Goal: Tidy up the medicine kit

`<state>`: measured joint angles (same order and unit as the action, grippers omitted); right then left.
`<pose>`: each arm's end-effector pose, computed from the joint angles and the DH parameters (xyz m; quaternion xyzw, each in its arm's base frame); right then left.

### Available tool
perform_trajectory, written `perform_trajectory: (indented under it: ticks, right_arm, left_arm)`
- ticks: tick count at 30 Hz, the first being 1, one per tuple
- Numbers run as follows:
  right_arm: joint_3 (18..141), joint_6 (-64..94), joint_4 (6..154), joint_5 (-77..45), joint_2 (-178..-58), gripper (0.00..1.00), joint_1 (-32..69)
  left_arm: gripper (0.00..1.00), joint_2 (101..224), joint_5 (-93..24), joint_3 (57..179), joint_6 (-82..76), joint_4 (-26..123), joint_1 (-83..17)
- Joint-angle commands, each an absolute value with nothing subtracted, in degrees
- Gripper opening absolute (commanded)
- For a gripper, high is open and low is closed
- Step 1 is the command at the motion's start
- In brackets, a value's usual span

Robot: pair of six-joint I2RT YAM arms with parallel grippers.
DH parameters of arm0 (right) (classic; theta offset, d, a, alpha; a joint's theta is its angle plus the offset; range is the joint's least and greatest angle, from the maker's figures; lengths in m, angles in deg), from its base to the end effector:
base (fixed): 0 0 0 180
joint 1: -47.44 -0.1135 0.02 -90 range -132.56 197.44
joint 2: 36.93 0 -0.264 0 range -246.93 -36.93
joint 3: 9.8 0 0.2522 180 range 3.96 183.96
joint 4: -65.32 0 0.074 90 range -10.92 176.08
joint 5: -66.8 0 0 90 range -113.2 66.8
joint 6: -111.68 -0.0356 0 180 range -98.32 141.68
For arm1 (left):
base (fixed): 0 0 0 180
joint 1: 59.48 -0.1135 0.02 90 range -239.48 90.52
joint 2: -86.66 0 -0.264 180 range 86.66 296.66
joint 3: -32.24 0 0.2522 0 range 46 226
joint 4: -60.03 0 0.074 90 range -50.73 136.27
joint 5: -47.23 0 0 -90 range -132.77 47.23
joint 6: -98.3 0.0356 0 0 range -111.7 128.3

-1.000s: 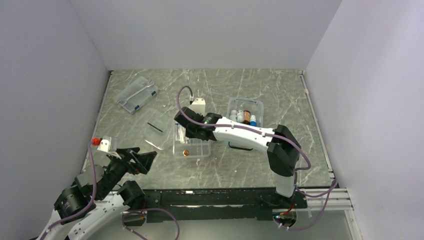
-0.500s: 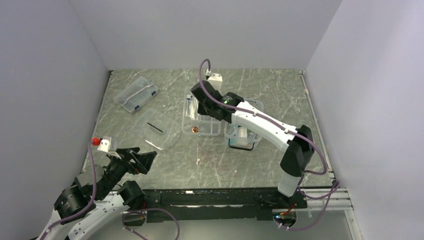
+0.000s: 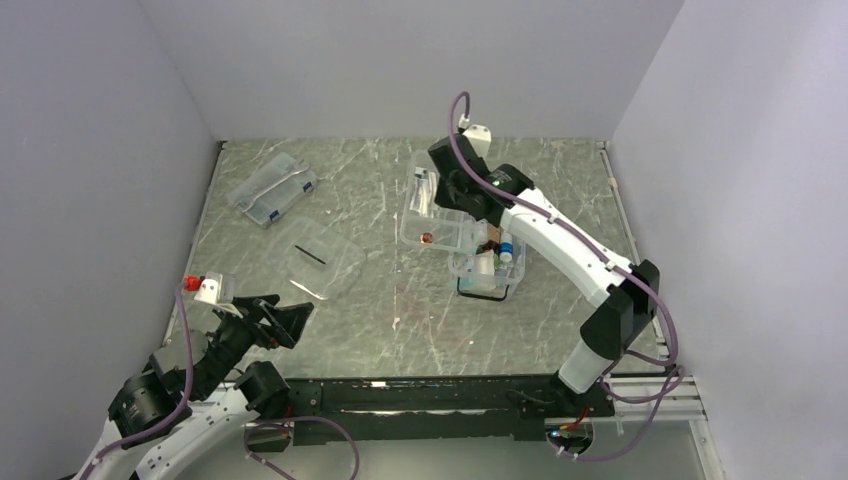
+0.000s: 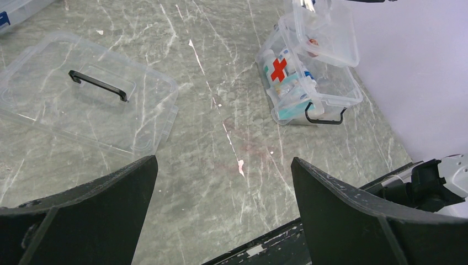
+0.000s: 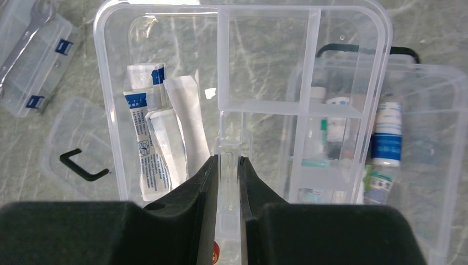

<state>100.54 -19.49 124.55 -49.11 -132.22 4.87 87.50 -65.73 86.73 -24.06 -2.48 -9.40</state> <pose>0.2785 0.2347 0.3680 0.0763 0.8987 0.0994 0.4203 0.0177 0.0005 0.3040 -0.0132 0.7555 -0.3063 0.5790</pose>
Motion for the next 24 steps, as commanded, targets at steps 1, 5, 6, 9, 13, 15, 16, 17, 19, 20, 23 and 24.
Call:
perform_trajectory:
  ticks: [1,5,6,9,13,15,16,17,19,20,23,24]
  right_arm:
    - [98.91,-16.8,125.42,-47.41,-127.8,0.0,7.82]
    - [95.83,-15.05,124.83,-44.6,-125.57,0.0,11.05]
    - [95.21,-14.59,124.79,-43.97,-125.34,0.0,11.62]
    - [93.74,-13.23,125.04,-42.72,-124.8,0.0,13.29]
    - [91.54,-11.94,124.75,-41.39,-124.32,0.0,15.26]
    - [90.43,-11.32,124.46,-40.47,-124.09,0.0,15.98]
    - [89.92,-11.08,124.25,-40.04,-123.96,0.0,16.27]
    - [89.44,-10.9,124.07,-39.78,-123.95,0.0,16.55]
    - [88.74,-10.52,123.95,-39.64,-123.79,0.0,16.99]
    - [88.28,-10.22,123.91,-39.52,-123.65,0.0,17.26]
    - [87.22,-9.73,123.73,-38.93,-123.45,0.0,18.03]
    - [86.96,-9.62,123.72,-38.69,-123.39,0.0,18.21]
  left_arm:
    - [0.99,87.32,-66.62,86.66,-24.15,-1.28,-9.1]
    - [0.99,87.29,-66.68,86.66,-24.19,-1.28,-9.12]
    - [0.99,87.31,-66.69,86.62,-24.15,-1.21,-9.12]
    - [0.99,87.38,-66.66,86.69,-24.14,-1.2,-9.09]
    - [0.99,87.49,-66.75,86.58,-24.27,-1.25,-9.12]
    - [0.99,87.6,-66.78,86.61,-24.31,-1.24,-9.07]
    - [0.99,87.54,-66.83,86.59,-24.28,-1.25,-9.09]
    - [0.99,87.63,-66.85,86.61,-24.24,-1.28,-9.09]
    - [0.99,87.74,-66.91,86.64,-24.3,-1.3,-9.05]
    - [0.99,87.83,-66.86,86.69,-24.31,-1.36,-9.08]
    - [0.99,87.85,-66.94,86.7,-24.25,-1.32,-9.08]
    - [0.99,87.85,-66.93,86.66,-24.25,-1.34,-9.08]
